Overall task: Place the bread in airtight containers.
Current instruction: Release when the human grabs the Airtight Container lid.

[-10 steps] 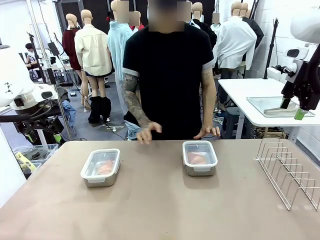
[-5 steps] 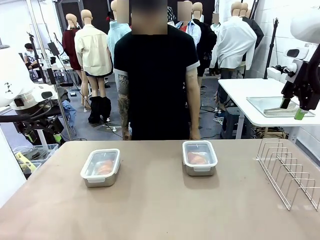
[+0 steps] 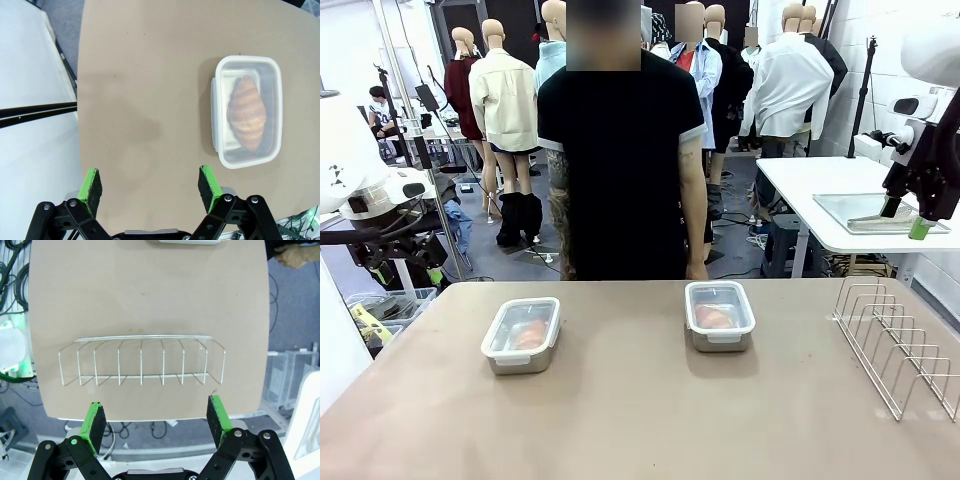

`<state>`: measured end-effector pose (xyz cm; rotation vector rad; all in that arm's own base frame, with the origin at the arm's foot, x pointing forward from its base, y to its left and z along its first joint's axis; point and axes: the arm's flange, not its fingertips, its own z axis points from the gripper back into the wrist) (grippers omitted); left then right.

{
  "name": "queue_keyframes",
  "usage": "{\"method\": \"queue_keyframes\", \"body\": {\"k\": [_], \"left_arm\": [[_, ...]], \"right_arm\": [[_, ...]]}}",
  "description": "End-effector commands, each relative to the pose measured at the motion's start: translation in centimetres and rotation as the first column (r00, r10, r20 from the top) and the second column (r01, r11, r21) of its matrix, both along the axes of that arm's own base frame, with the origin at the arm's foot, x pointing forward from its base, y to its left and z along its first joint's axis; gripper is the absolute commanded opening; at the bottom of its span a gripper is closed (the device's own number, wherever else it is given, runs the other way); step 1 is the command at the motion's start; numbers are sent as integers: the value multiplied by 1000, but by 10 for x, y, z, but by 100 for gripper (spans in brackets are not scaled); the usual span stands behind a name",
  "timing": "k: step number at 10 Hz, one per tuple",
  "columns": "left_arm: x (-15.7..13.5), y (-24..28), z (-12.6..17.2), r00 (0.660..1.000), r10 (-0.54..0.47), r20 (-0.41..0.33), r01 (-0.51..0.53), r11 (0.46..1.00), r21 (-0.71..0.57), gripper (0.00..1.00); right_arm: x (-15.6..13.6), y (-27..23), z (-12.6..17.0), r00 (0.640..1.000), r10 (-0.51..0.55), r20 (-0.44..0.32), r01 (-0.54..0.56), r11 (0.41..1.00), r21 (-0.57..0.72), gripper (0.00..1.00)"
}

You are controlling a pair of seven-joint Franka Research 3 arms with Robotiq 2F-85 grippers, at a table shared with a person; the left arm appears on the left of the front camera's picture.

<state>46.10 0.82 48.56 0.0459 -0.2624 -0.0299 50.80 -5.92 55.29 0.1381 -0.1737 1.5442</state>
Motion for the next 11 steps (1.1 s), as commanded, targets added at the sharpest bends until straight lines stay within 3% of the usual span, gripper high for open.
{"method": "queue_keyframes", "body": {"k": [1, 11], "left_arm": [[-2, 0, 0, 1000, 17, 1, -17, 1000, 4, 100], [-2, 0, 0, 1000, 17, 1, -17, 1000, 4, 100]], "right_arm": [[0, 1, 0, 1000, 0, 11, 0, 1000, -6, 100], [0, 1, 0, 1000, 0, 11, 0, 1000, -6, 100]]}}
